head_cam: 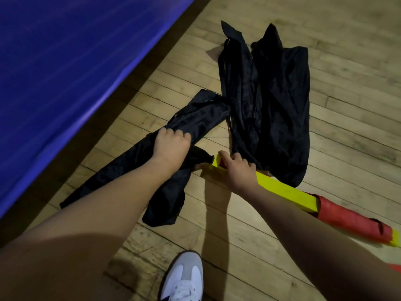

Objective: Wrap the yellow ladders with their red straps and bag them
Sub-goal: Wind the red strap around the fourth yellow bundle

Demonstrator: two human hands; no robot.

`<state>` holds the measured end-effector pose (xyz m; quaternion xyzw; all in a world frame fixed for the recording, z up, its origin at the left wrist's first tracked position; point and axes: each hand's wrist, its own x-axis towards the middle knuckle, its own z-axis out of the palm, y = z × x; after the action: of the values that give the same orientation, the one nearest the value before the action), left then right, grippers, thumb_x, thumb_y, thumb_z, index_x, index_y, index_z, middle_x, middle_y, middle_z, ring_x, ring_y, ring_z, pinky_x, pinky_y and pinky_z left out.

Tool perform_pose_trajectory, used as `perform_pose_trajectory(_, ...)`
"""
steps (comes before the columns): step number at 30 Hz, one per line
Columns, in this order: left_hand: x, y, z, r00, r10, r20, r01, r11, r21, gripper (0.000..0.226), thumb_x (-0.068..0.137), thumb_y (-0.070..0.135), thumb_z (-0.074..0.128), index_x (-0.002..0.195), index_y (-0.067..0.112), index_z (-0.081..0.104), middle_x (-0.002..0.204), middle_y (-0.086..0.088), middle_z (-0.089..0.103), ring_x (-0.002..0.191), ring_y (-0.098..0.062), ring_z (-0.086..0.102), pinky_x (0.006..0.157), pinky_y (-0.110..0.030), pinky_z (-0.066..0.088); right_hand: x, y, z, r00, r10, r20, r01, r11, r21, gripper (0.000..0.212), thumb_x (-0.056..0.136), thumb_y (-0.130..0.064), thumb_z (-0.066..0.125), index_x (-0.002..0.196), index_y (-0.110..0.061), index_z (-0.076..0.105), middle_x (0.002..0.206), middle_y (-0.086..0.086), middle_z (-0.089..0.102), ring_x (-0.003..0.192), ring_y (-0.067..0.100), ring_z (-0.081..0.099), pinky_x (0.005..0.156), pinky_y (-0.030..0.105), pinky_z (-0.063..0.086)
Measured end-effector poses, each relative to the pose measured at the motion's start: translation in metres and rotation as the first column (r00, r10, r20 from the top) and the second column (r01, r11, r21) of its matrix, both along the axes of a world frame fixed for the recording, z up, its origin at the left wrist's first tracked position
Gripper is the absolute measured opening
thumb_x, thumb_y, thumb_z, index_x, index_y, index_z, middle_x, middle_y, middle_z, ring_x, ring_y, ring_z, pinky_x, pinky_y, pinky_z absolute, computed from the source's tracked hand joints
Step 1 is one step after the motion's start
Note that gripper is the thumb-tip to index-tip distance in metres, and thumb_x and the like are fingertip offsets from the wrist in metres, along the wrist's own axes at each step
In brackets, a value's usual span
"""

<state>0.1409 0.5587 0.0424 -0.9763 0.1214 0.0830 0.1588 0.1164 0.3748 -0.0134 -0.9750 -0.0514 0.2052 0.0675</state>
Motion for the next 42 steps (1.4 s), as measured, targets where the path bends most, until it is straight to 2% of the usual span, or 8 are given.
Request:
perform_pose_trajectory(8,0.043,0.000,0.015,0.990,-0.112,0.090,0.120,0.989,-0.083,0.026,0.094,0.009,0.044,0.119,0.010,0.050,0.119,-0.009,0.057,0.119,-0.027,0.042,0.100,-0.036,0.029,0.042,0.038,0.007,0.999,-0.042,-0.018,0.046,0.933,0.358,0.083,0.084,-0.038,0.068,0.150,-0.031,0.018,0.127,0.009,0.056,0.113,0.030,0.054,0.094,0.043,0.043)
perform_pose_trajectory(10,0.050,0.001,0.018,0.987,-0.121,0.106,0.132,0.987,-0.097,0.024,0.094,0.008,0.042,0.116,0.010,0.052,0.117,-0.008,0.059,0.118,-0.027,0.041,0.099,-0.036,0.028,0.054,0.052,0.009,0.993,-0.078,-0.087,0.109,0.879,0.465,0.056,0.086,-0.032,0.067,0.136,-0.028,0.041,0.114,0.008,0.062,0.104,0.030,0.059,0.087,0.043,0.049)
perform_pose_trajectory(12,0.058,0.007,0.021,0.989,-0.087,0.119,0.102,0.987,-0.127,0.022,0.094,0.009,0.042,0.112,0.010,0.055,0.115,-0.008,0.061,0.116,-0.027,0.041,0.096,-0.035,0.028,0.066,0.063,0.013,0.992,-0.115,-0.052,0.124,0.819,0.561,0.004,0.093,-0.022,0.058,0.091,-0.021,0.055,0.084,0.004,0.060,0.084,0.025,0.060,0.074,0.036,0.049)
perform_pose_trajectory(15,0.068,0.017,0.025,0.993,0.008,0.118,0.017,0.978,-0.207,0.025,0.095,0.017,0.042,0.114,0.010,0.056,0.116,-0.008,0.060,0.116,-0.027,0.040,0.095,-0.036,0.027,0.085,0.076,0.029,0.980,-0.201,0.008,0.122,0.624,0.772,0.030,0.095,-0.007,0.051,0.070,-0.021,0.043,0.065,-0.007,0.047,0.061,0.006,0.044,0.058,0.019,0.035)
perform_pose_trajectory(19,0.073,0.023,0.021,0.991,0.104,0.081,-0.077,0.956,-0.284,0.031,0.090,0.020,0.046,0.119,0.010,0.049,0.121,-0.009,0.055,0.116,-0.028,0.039,0.095,-0.038,0.027,0.114,0.086,0.045,0.954,-0.300,-0.009,0.151,0.455,0.878,0.015,0.096,-0.007,0.048,0.088,-0.013,0.060,0.073,-0.006,0.057,0.064,0.000,0.049,0.059,0.012,0.039)
perform_pose_trajectory(28,0.132,0.026,0.026,0.981,-0.094,0.169,0.118,0.984,-0.136,0.030,0.097,0.011,0.036,0.126,0.008,0.046,0.127,-0.010,0.049,0.124,-0.028,0.035,0.103,-0.036,0.023,0.150,0.089,0.051,0.908,-0.408,0.097,0.100,0.436,0.894,0.024,0.100,-0.008,0.042,0.119,-0.007,0.055,0.105,-0.004,0.058,0.097,0.009,0.054,0.084,0.019,0.042)
perform_pose_trajectory(34,0.157,0.006,0.016,0.995,0.101,-0.020,-0.102,0.961,-0.258,0.062,0.094,0.018,0.049,0.149,0.009,0.021,0.152,-0.010,0.031,0.146,-0.026,0.013,0.114,-0.055,-0.008,0.164,0.056,0.045,0.945,-0.323,-0.044,0.216,0.522,0.825,0.052,0.097,-0.004,0.041,0.146,-0.022,0.034,0.137,0.005,0.051,0.113,0.015,0.052,0.090,0.023,0.040)
perform_pose_trajectory(42,0.105,-0.058,-0.008,0.989,0.128,-0.074,-0.148,0.860,-0.488,0.037,0.096,0.023,0.046,0.131,0.011,0.044,0.132,-0.009,0.051,0.122,-0.028,0.045,0.103,-0.039,0.031,0.123,-0.008,0.032,0.943,-0.332,0.001,0.264,0.753,0.602,0.025,0.096,-0.011,0.047,0.119,-0.006,0.058,0.118,0.010,0.062,0.103,0.022,0.057,0.079,0.023,0.039)
